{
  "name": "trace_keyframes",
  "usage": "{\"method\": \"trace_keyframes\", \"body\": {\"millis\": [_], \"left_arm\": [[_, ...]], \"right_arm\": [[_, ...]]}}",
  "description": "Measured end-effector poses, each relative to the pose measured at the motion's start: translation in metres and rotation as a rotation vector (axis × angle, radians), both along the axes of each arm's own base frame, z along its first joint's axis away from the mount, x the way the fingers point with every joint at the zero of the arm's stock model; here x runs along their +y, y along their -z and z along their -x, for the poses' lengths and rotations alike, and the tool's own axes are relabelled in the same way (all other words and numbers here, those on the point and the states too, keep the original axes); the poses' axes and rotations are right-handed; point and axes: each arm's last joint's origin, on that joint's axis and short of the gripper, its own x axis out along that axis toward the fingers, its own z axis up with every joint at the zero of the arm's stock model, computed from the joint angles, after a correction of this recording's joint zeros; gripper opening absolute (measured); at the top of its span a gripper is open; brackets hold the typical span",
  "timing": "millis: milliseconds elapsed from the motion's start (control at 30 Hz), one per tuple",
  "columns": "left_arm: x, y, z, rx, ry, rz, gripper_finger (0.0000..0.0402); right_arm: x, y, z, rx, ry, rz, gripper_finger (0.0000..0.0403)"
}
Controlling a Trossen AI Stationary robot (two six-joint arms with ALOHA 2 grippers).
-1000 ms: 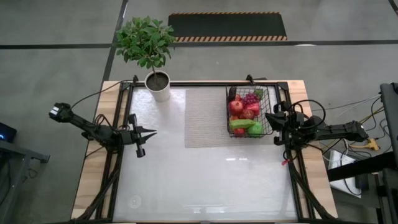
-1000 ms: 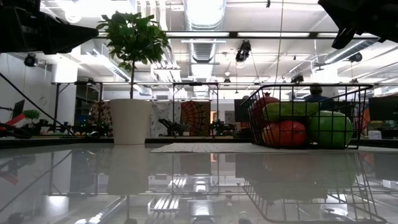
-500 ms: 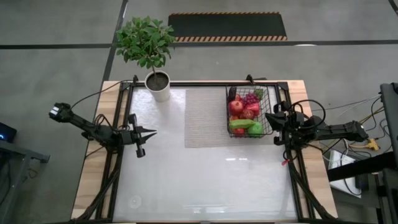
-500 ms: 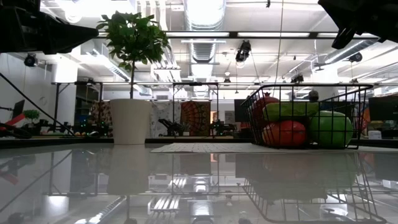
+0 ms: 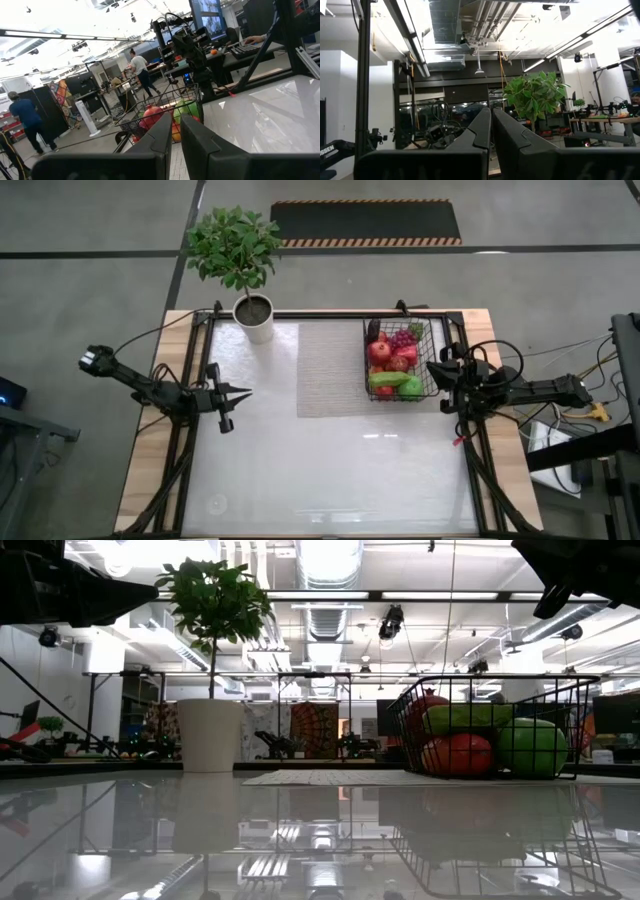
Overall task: Build produce basket
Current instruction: Return to Home Position
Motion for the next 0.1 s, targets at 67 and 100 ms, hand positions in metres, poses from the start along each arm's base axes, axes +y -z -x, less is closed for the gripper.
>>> {"method": "trace_keyframes", "body": {"millis": [67, 100], "left_arm": [[0.0, 0.0, 0.0, 0.0, 0.0, 0.0, 0.0019], [0.0, 0.0, 0.0, 0.0, 0.0, 0.0, 0.0019]], "right_arm": [[0.0, 0.0, 0.0, 0.0, 0.0, 0.0, 0.0009], [0.0, 0.0, 0.0, 0.0, 0.0, 0.0, 0.0009]]}}
